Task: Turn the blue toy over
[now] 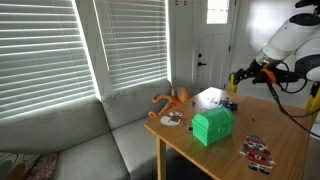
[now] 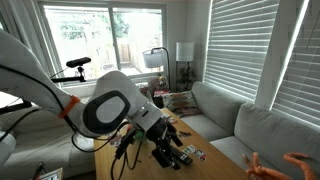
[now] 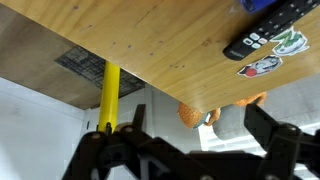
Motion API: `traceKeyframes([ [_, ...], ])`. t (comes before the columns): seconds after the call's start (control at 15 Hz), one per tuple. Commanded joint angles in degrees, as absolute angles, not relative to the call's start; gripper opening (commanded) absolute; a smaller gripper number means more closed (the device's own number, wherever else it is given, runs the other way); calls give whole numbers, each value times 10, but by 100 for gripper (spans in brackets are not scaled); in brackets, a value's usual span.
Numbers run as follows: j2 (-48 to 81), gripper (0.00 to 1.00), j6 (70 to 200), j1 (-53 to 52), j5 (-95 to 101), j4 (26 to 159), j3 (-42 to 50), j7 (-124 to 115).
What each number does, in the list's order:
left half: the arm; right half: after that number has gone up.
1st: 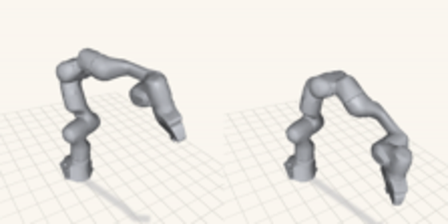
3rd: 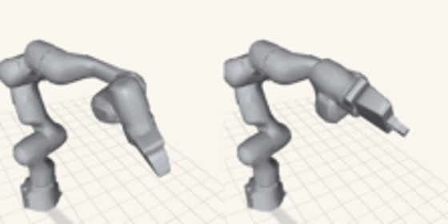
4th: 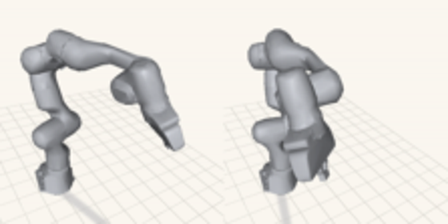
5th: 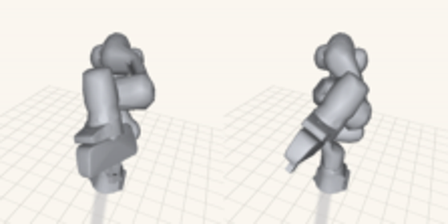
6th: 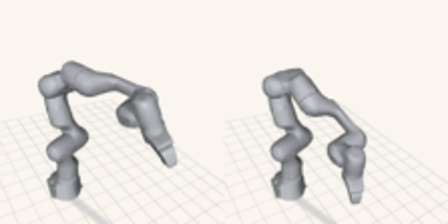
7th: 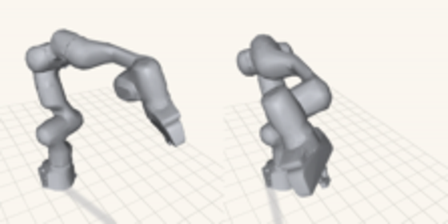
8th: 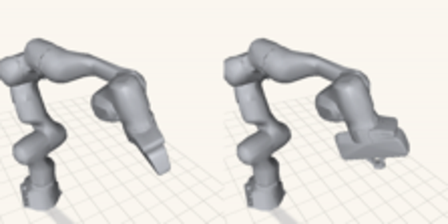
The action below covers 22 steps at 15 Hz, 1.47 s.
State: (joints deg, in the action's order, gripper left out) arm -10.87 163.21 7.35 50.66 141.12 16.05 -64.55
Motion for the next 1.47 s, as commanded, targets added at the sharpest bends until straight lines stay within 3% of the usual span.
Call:
traceKeyframes([
  [0.0,-133,100,1623,33,397,1425,194,-493],
  [0.07,-135,100,1621,64,354,1427,158,-450],
  [0.13,-136,100,1614,22,342,1423,199,-427],
  [0.2,-136,100,1614,68,293,1423,151,-378],
  [0.8,-135,100,1577,80,70,1402,115,-153],
  [1.4,-121,100,1560,95,30,1387,98,-108],
])
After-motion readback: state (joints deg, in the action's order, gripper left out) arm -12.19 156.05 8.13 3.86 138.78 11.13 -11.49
